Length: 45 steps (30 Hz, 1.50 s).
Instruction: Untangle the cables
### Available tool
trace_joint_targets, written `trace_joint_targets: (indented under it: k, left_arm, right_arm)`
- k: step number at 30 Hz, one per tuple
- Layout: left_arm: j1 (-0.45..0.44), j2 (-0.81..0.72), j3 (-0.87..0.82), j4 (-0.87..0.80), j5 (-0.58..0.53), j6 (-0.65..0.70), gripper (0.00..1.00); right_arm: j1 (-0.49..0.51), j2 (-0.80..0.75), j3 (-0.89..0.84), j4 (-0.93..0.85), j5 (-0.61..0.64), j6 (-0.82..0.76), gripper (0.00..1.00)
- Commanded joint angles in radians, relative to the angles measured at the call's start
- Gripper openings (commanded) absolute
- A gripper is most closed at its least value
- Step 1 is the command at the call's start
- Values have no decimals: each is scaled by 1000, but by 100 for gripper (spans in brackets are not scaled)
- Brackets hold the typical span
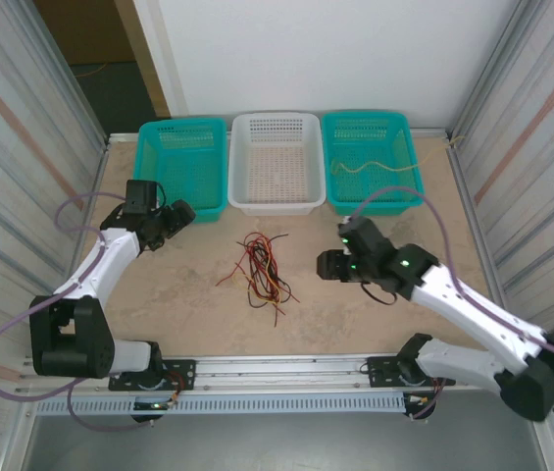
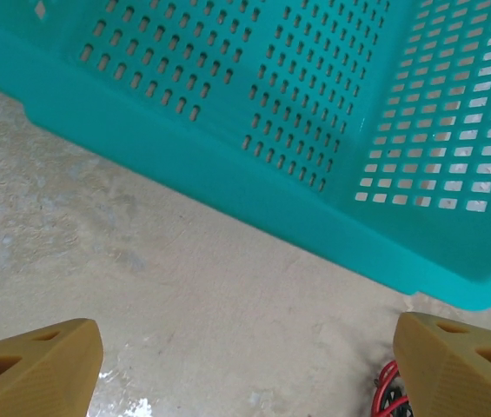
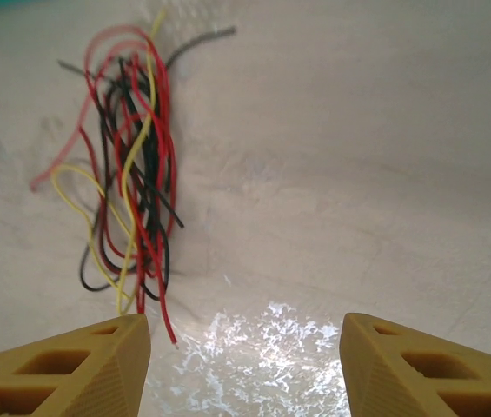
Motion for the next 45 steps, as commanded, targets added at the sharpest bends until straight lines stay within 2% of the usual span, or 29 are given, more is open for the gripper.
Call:
trace_joint_targets:
  k: [1, 4, 9, 12, 16, 19, 22, 26, 30, 36, 38, 40, 42, 43, 45]
  left_arm:
    - [8, -1, 20, 38, 12, 33, 87]
    - [8, 18, 35, 25, -12, 63, 86]
    - [8, 35, 141, -26, -22, 117, 83]
    - [8, 94, 259, -28, 18, 132, 82]
    - [8, 293, 437, -4, 173, 134, 82]
    - [-1, 409, 525, -2, 249, 119, 80]
    - [-38, 420, 531, 11, 236, 139, 81]
    - [-86, 327, 466, 7, 168, 152, 79]
    - [-130, 122, 305, 7, 104, 131, 77]
    - [-192, -152, 63, -36, 119, 52, 75]
    - [-231, -221, -8, -23, 124, 29, 75]
    - [-280, -278, -72, 3, 113, 9, 76]
    - [-330, -312, -124, 37, 88, -23, 76]
    - [-343, -317, -140, 52, 91, -32, 76]
    - [-361, -311, -146, 66, 98, -46, 76]
  right_arm:
    - [42, 133, 78, 5, 29, -1, 59]
    - [62, 278, 122, 46, -25, -20, 57]
    - [104, 431, 234, 56, -4, -60, 56]
    - [103, 485, 274, 63, 1, -72, 55]
    - [99, 524, 293, 92, -20, -69, 54]
    - [99, 549, 293, 127, -52, -69, 55]
    - [104, 601, 338, 96, -75, -76, 50]
    - [111, 658, 368, 72, -110, -94, 45]
    - [123, 712, 385, 52, -151, -115, 38]
    - [157, 718, 348, -3, -192, -108, 36]
    - [162, 712, 333, -14, -192, -100, 29]
    - [163, 706, 330, -23, -178, -94, 11]
    - [163, 694, 337, -18, -173, -94, 4]
    - [163, 691, 344, -19, -172, -92, 4]
    - [163, 696, 364, -31, -177, -90, 16]
